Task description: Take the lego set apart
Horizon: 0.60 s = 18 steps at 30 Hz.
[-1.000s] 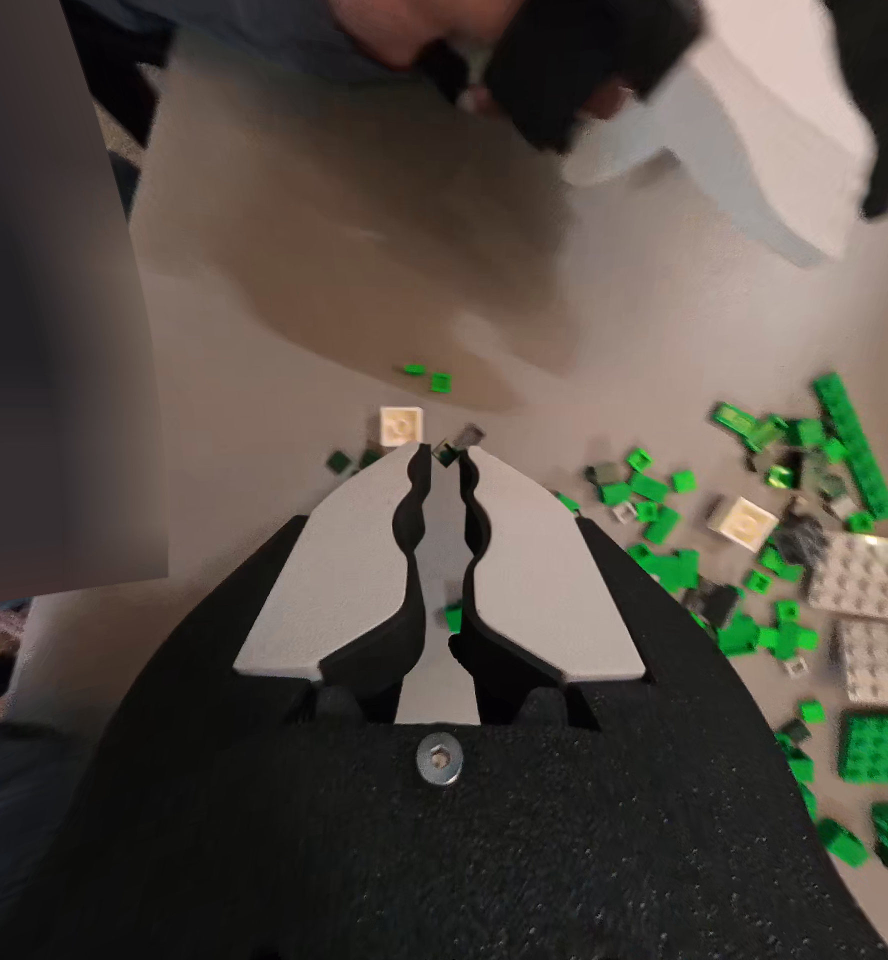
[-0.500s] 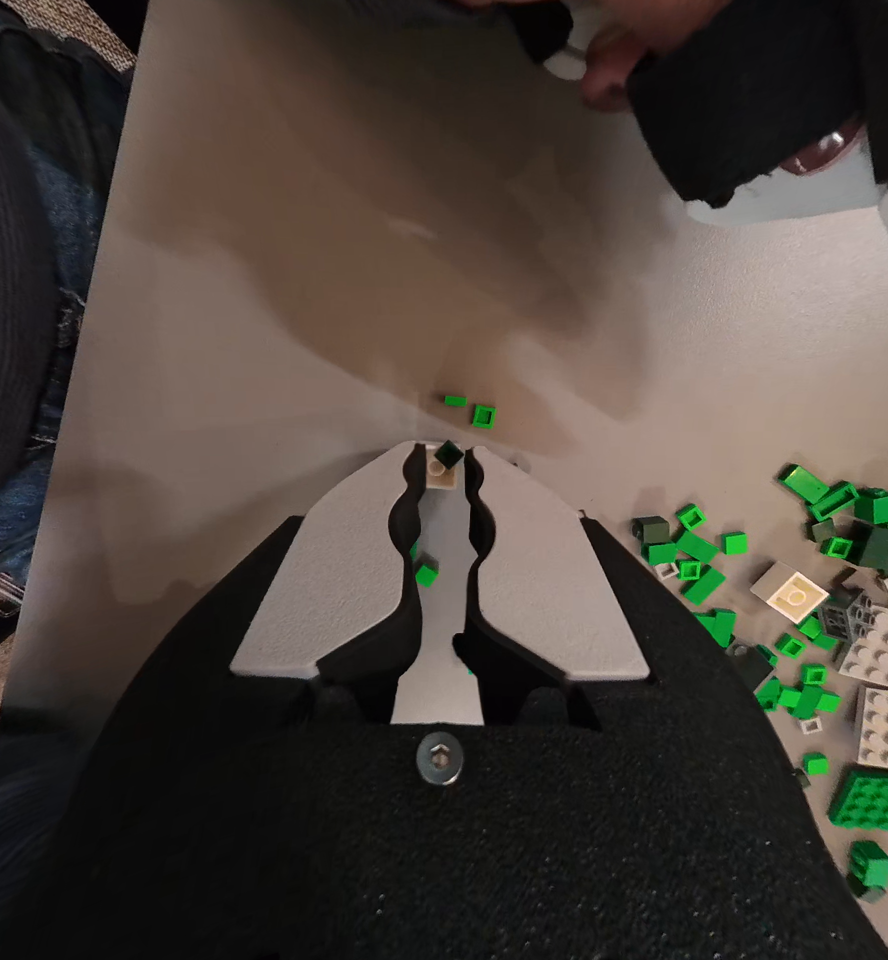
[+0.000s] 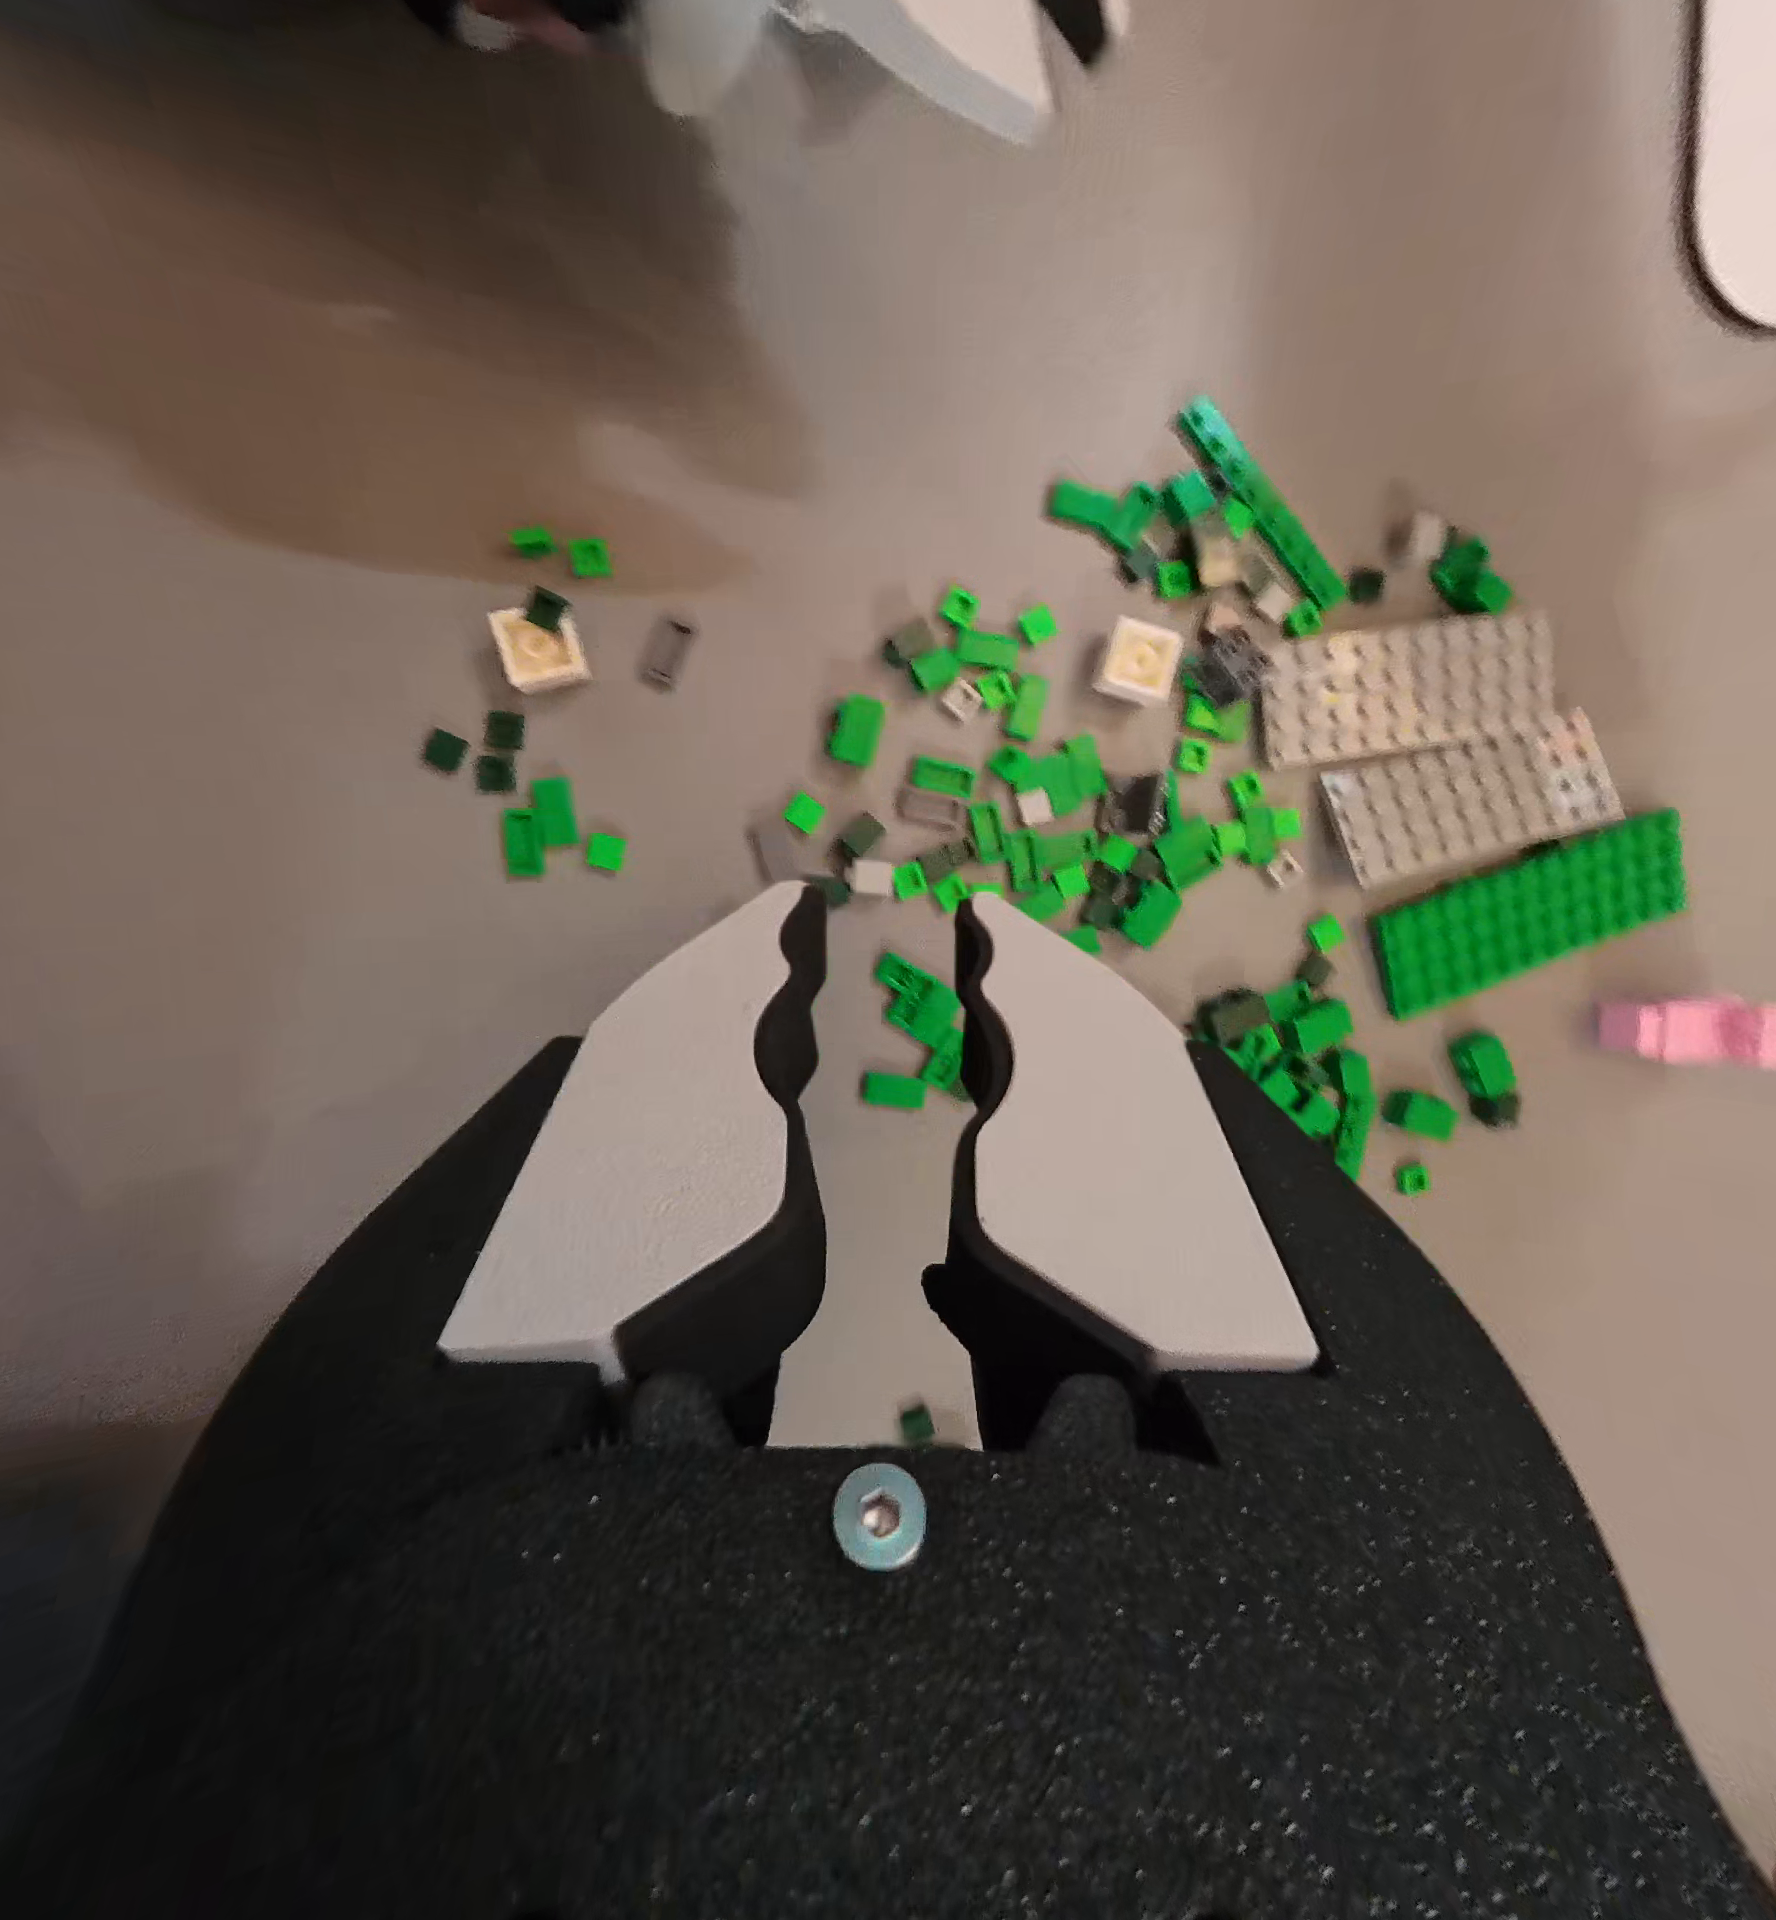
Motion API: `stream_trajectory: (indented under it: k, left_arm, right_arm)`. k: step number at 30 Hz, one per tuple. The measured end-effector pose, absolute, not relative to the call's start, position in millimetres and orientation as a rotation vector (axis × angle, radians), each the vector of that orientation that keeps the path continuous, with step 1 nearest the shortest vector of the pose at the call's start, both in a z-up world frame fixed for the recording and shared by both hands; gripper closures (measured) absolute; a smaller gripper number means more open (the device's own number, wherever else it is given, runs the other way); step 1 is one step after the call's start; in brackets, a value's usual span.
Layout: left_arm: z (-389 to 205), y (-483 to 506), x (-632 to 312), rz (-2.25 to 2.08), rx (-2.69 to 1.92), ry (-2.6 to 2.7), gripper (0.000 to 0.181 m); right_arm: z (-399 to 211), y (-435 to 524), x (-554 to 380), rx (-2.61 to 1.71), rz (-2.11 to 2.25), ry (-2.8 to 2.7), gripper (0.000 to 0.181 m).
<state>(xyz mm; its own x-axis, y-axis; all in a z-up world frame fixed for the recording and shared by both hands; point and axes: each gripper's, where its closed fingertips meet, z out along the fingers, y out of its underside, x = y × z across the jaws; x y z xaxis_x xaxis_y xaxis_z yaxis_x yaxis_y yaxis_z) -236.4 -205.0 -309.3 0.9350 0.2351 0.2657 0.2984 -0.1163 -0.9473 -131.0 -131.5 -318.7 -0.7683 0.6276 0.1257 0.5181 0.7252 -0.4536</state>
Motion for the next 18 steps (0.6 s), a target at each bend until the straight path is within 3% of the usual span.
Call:
stream_trajectory:
  k: [18]
  left_arm:
    - [-310, -205, -236, -0.06, -1.705, -0.406, 0.165]
  right_arm:
    - [-378, -132, -195, -1.043, 0.688, -2.55, 0.158]
